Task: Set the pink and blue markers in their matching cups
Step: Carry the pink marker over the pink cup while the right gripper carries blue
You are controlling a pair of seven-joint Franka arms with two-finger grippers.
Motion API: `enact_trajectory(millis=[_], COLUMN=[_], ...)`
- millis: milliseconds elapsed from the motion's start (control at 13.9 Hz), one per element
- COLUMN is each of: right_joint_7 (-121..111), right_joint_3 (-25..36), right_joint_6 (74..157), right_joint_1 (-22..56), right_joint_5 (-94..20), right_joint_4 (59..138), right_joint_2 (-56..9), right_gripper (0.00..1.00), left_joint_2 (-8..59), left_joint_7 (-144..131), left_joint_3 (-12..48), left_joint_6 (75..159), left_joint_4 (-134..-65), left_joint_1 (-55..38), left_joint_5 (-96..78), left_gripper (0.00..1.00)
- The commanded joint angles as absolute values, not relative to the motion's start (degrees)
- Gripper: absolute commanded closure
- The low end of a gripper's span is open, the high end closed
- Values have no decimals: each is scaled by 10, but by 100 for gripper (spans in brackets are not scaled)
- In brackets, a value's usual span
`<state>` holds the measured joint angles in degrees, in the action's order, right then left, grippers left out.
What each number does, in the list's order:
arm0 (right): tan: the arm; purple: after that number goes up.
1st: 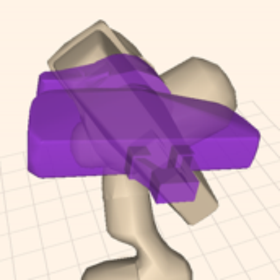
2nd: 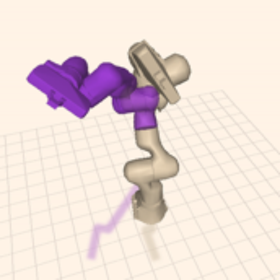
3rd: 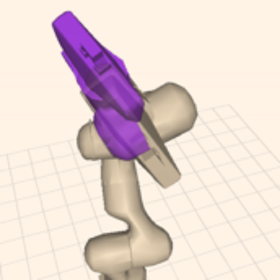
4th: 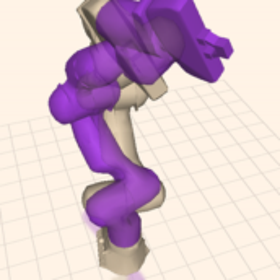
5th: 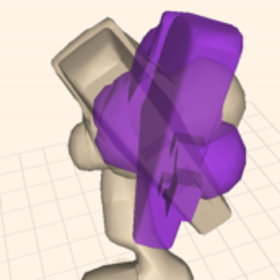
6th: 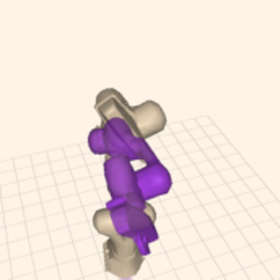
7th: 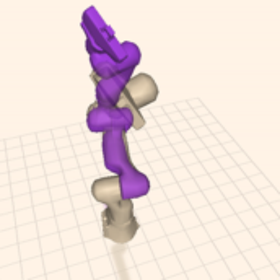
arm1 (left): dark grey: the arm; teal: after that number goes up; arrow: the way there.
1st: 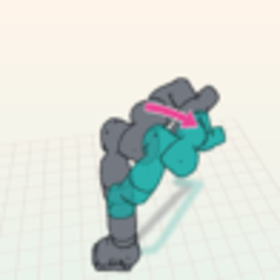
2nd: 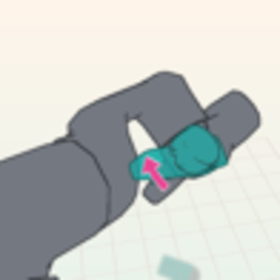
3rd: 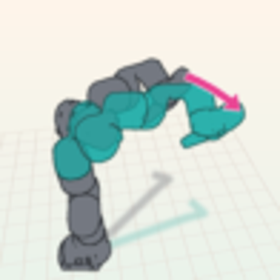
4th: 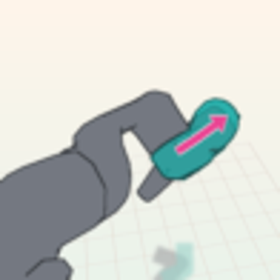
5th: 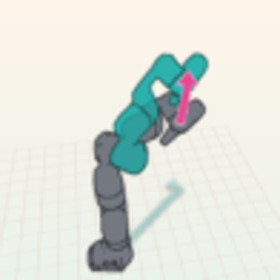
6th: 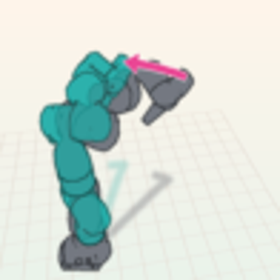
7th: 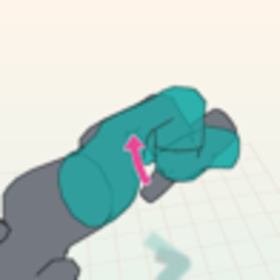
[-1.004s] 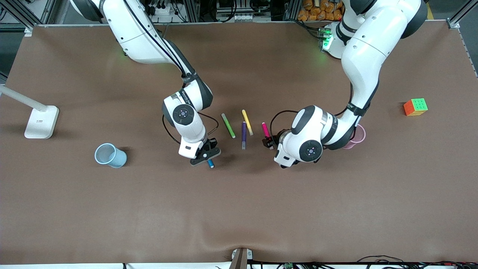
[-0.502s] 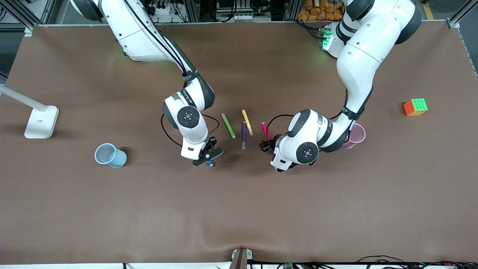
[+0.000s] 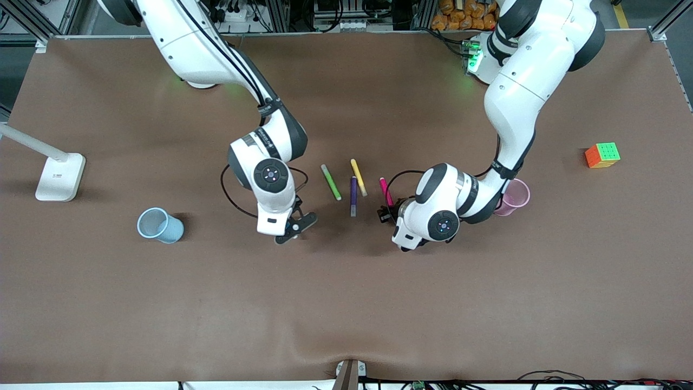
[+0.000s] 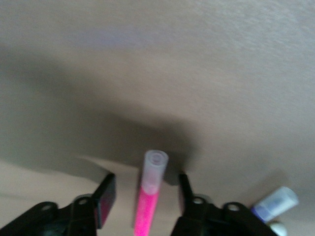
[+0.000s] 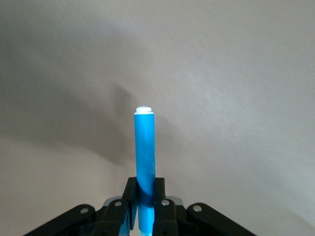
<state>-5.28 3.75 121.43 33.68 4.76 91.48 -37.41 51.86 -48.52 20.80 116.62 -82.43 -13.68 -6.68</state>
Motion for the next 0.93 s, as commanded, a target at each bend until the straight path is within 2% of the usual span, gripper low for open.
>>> enact_trajectory(millis=[0,215,430,646,861], right_joint_7=[-90,-152,-219,-254,-316], right_joint_3=[33,32,33,32,32], right_joint_6=[1134,1029,968,925,892], right_joint_1=[322,306,283,275,261], right_joint_5=[69,121,155,219,235], right_joint_4=[890,860,853,854,854], right_joint_2=[-356,-348,-335,-326,-323], right_gripper=[100,100,100,100,100], left_joint_2=[528,521,481,411,341], left_joint_7=[-486,-490,-492,-487,-481], left_joint_3=[202,195,193,193,193], left_joint_6=[1168,1168,1157,1094,1014], left_joint_4=[-809,-811,-811,-811,-819], left_joint_1=[-148,-148,-131,-109,-77], left_joint_5=[-75,-69,-69,-69,-68], left_gripper=[100,100,100,100,100])
